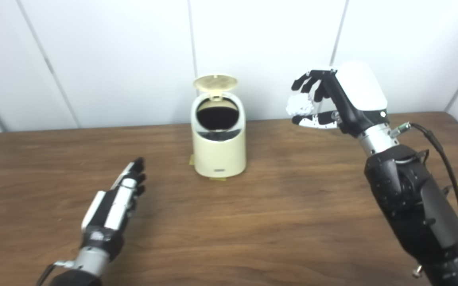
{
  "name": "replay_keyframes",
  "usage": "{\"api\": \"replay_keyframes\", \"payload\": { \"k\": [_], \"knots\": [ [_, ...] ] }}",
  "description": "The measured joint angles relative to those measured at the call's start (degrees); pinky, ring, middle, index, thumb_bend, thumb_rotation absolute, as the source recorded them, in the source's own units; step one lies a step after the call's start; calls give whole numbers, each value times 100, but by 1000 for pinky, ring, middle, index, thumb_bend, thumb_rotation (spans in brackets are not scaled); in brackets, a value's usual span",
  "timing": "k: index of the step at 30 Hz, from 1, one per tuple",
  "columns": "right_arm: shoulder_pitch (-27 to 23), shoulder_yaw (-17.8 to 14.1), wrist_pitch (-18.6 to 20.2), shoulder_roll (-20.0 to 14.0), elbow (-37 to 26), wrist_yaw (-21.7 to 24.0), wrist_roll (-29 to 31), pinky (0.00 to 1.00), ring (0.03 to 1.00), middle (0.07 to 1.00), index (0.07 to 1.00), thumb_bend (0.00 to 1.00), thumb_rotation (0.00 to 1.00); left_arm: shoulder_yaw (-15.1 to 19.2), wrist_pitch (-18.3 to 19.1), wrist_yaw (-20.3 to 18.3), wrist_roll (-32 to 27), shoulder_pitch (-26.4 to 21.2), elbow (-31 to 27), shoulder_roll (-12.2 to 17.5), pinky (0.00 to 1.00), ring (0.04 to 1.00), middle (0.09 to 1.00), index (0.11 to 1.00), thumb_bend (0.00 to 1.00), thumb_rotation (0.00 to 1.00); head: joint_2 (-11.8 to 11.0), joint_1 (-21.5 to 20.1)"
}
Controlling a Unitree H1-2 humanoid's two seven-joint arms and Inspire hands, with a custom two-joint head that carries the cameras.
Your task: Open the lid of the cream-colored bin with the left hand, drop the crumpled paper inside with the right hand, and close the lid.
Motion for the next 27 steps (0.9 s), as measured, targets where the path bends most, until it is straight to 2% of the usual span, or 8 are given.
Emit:
{"api": "replay_keyframes", "payload": {
  "k": [6, 9, 14, 20, 27],
  "knots": [
    [-213, 179, -128, 552, -36, 169, 16, 303, 389, 522, 528, 492, 0, -59, -102, -3, 183, 1, 117, -79, 1000, 1000, 1000, 1000, 511, 857, -35, 167],
    [-349, 252, -285, 713, 176, 161, -14, 300, 391, 524, 534, 491, 0, -69, -137, -2, 218, 1, 117, -148, 1000, 1000, 1000, 1000, 502, 861, -44, 194],
    [-567, 297, -583, 1012, 752, 34, -23, 318, 382, 508, 538, 492, 0, -67, -158, 18, 229, 26, 118, -294, 1000, 1000, 1000, 1000, 496, 862, -79, 238],
    [-762, 296, -694, 1287, 1412, -185, -35, 323, 379, 507, 531, 493, 0, -67, -298, 28, 256, 39, 172, -389, 972, 1000, 1000, 1000, 507, 856, -97, 282],
    [-1031, 302, -853, 1390, 2330, -551, 28, 317, 383, 513, 519, 494, 0, -66, -422, 37, 345, 102, 183, -514, 955, 1000, 1000, 1000, 540, 826, -132, 326]
  ]
}}
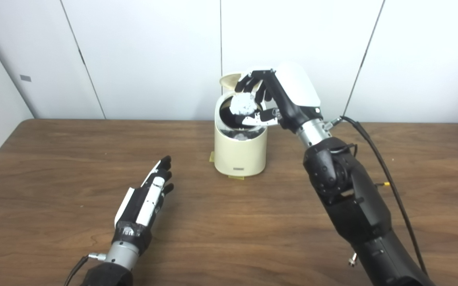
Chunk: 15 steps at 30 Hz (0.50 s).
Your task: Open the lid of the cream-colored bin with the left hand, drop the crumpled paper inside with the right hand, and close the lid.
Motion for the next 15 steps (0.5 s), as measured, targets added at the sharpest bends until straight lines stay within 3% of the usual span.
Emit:
{"api": "replay_keyframes", "payload": {
  "k": [9, 15],
  "knots": [
    [-280, 67, -183, 104, 919, -383, 81, 321, 388, 511, 520, 495, 0, 14, -54, -3, 29, 40, 1, -27, 949, 1000, 1000, 1000, 539, 833, -26, 17],
    [-327, 122, -240, 228, 1208, -534, 102, 350, 382, 503, 541, 495, 0, 28, -56, -5, 29, 44, 1, -36, 955, 1000, 1000, 1000, 547, 823, -26, 35]
  ]
}}
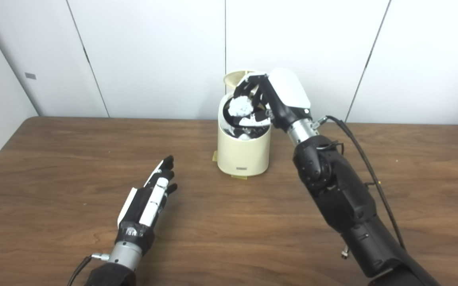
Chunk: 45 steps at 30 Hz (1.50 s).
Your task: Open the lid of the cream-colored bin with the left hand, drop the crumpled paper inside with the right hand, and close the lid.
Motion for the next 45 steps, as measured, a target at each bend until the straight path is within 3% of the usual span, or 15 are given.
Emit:
{"api": "replay_keyframes", "payload": {
  "k": [7, 12, 15, 17, 19, 22, 24, 34, 36, 38, 39, 45],
  "knots": [
    [-47, 0, -4, -27, -13, 40, 154, 387, 398, 495, 577, 493, 0, 20, 0, -3, -1, -1, 0, 0, 954, 1000, 1000, 1000, 573, 789, 9, -9],
    [-45, 39, 80, -45, -105, 147, 126, 423, 400, 503, 555, 510, 0, 22, 0, -3, 2, -1, 0, 0, 966, 1000, 1000, 1000, 583, 783, 9, 0],
    [-43, 122, 228, -80, -223, 155, -75, 355, 400, 520, 532, 514, 0, 22, 0, -3, 8, -1, 0, 0, 965, 1000, 1000, 1000, 574, 783, -17, -17],
    [-44, 173, 336, -95, -261, 155, -231, 190, 276, 487, 501, 527, 3, 22, 0, -4, 8, -1, -1, 0, 965, 1000, 1000, 1000, 565, 785, -18, -18],
    [-44, 218, 444, -112, -267, 155, -373, 129, 234, 480, 492, 531, 4, 22, 0, -4, 8, -1, -2, 0, 968, 1000, 1000, 1000, 561, 789, -18, -18],
    [-44, 237, 473, -155, -267, 155, -439, 253, 388, 481, 497, 530, 4, 22, 0, -6, 8, -1, -2, 1, 972, 1000, 1000, 1000, 563, 789, -18, -18],
    [-43, 237, 477, -183, -268, 156, -438, 311, 455, 600, 492, 524, 121, 21, 0, -6, 8, 0, -2, 1, 964, 1000, 1000, 1000, 571, 789, -9, -52],
    [-40, 283, 489, -217, -271, 160, -496, 326, 461, 602, 491, 524, 140, 17, -42, -8, 18, 8, -3, -3, 965, 1000, 1000, 1000, 555, 790, 9, -70],
    [-39, 292, 484, -233, -270, 148, -518, 378, 488, 600, 491, 524, 139, 18, -65, -8, 17, 11, -3, -3, 962, 1000, 1000, 1000, 551, 790, 9, -70],
    [-36, 298, 475, -244, -267, 130, -527, 550, 575, 606, 491, 524, 141, 19, -116, -8, 15, 15, -3, -5, 962, 1000, 1000, 1000, 551, 785, 9, -70],
    [-32, 302, 468, -247, -267, 126, -529, 584, 592, 607, 491, 525, 141, 19, -131, -7, 13, 16, -3, -5, 962, 1000, 1000, 1000, 551, 783, 9, -44],
    [-9, 354, 436, -251, -249, 90, -587, 638, 613, 606, 490, 525, 141, 20, -135, -7, 11, 16, -3, -7, 973, 1000, 1000, 1000, 538, 760, 9, -44]
  ]
}}
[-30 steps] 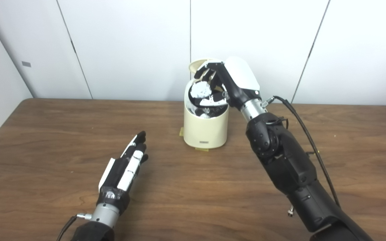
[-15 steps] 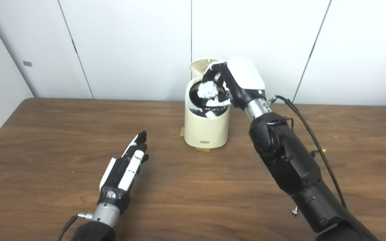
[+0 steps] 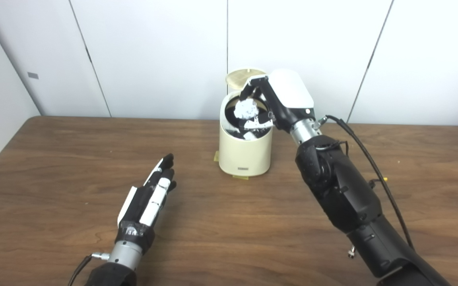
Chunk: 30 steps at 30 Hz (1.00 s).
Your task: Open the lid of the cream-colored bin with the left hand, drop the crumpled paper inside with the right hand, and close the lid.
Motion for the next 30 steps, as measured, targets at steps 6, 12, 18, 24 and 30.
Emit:
{"api": "replay_keyframes", "payload": {
  "k": [6, 12, 18, 24, 30],
  "knots": [
    [0, 11, -15, -1, 32, -17, -19, 655, 595, 629, 491, 524, 141, 6, 0, 0, -6, 0, -2, 1, 968, 1000, 1000, 1000, 517, 741, 0, -9],
    [0, 13, -14, -4, 31, -7, -22, 652, 620, 656, 491, 525, 141, 19, 1, 0, -9, 0, -2, 2, 977, 1000, 1000, 1000, 514, 718, 0, -35],
    [0, 15, -15, -4, 32, -4, -19, 648, 616, 652, 491, 524, 140, 36, 5, 1, -18, 0, -3, 2, 987, 1000, 1000, 1000, 518, 702, 9, -44],
    [0, 15, -15, -4, 34, -4, -21, 644, 621, 642, 491, 524, 141, 46, 27, 10, -16, 0, -12, 2, 980, 1000, 999, 1000, 506, 690, 0, -53],
    [0, 15, -15, -4, 38, -4, -27, 659, 654, 656, 491, 524, 144, 51, 133, 14, -11, 0, -58, 3, 979, 1000, 1000, 1000, 491, 686, 9, -53]
  ]
}}
